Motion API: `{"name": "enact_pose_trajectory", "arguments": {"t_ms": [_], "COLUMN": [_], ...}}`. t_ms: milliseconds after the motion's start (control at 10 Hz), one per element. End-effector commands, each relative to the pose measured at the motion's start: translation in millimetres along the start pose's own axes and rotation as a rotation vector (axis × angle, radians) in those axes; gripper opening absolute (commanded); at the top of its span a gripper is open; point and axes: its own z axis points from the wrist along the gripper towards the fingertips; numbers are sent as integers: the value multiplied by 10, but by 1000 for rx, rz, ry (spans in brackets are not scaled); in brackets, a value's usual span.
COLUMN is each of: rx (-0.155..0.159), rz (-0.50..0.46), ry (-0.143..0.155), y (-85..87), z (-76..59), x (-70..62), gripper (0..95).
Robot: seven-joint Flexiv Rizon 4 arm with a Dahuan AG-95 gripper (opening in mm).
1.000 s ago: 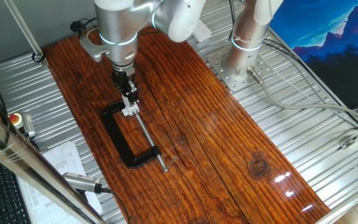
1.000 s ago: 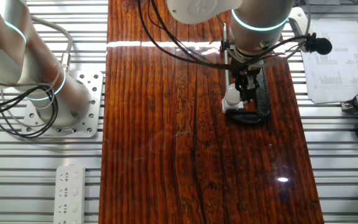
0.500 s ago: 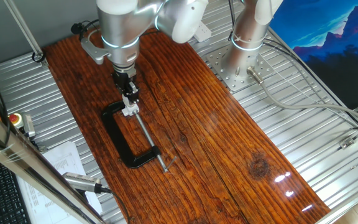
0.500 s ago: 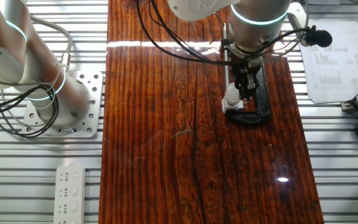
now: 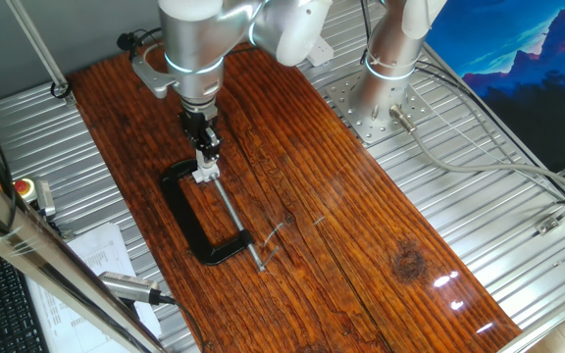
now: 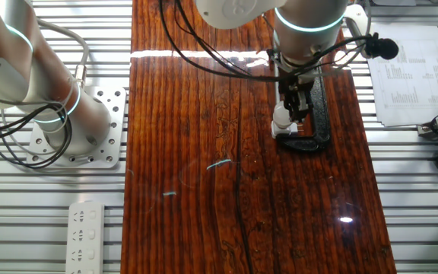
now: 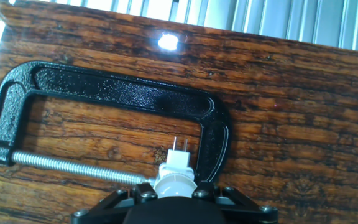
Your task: Take out the light bulb by rotating it
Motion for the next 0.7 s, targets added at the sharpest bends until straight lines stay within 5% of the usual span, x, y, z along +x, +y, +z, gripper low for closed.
{"name": "enact_pose_trajectory", "arguments": {"t_ms": [100, 700], "rx": [-20, -30], "rz": [-12, -108], "ry": [4, 1], "y": [-22, -27], "z": [-3, -5], "x": [15, 14], "gripper": [0, 0]}}
